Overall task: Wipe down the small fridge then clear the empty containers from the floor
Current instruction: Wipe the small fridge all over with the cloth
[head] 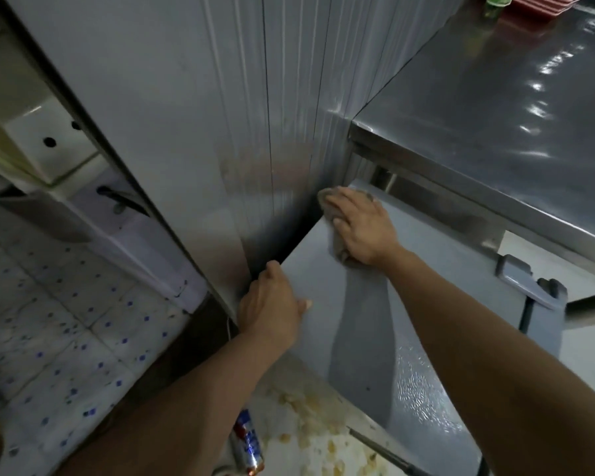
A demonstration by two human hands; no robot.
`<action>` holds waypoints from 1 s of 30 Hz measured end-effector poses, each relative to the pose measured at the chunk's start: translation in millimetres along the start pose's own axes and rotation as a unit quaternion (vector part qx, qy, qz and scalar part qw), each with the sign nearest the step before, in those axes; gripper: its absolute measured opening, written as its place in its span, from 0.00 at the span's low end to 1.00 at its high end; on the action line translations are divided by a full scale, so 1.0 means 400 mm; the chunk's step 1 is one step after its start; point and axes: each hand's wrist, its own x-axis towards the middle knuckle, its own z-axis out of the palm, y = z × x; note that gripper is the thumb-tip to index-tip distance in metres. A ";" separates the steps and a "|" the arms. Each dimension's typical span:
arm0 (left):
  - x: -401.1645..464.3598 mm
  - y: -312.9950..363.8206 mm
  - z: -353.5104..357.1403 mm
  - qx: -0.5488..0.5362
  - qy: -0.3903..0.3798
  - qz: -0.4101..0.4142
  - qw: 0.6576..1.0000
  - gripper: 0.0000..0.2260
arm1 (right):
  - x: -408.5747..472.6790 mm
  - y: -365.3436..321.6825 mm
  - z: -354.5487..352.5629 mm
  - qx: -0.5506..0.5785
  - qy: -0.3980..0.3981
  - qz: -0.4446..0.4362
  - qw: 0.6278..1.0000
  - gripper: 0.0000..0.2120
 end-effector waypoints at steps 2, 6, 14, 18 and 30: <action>-0.011 0.003 0.006 0.009 0.008 0.002 1.000 0.23 | -0.056 -0.014 0.010 0.004 0.001 0.022 1.000 0.24; -0.038 0.022 0.023 0.055 0.038 0.049 0.997 0.26 | -0.290 -0.046 0.019 0.006 -0.023 -0.095 0.995 0.25; -0.073 0.086 0.087 0.122 0.025 0.108 0.986 0.25 | -0.262 0.175 -0.051 -0.015 0.017 0.074 0.997 0.25; -0.102 0.114 0.110 0.112 0.012 0.128 0.985 0.24 | -0.355 0.117 -0.027 -0.003 0.036 0.056 0.998 0.25; -0.159 0.193 0.152 0.098 -0.047 0.158 0.982 0.28 | -0.485 0.246 -0.083 0.019 0.050 0.111 0.992 0.23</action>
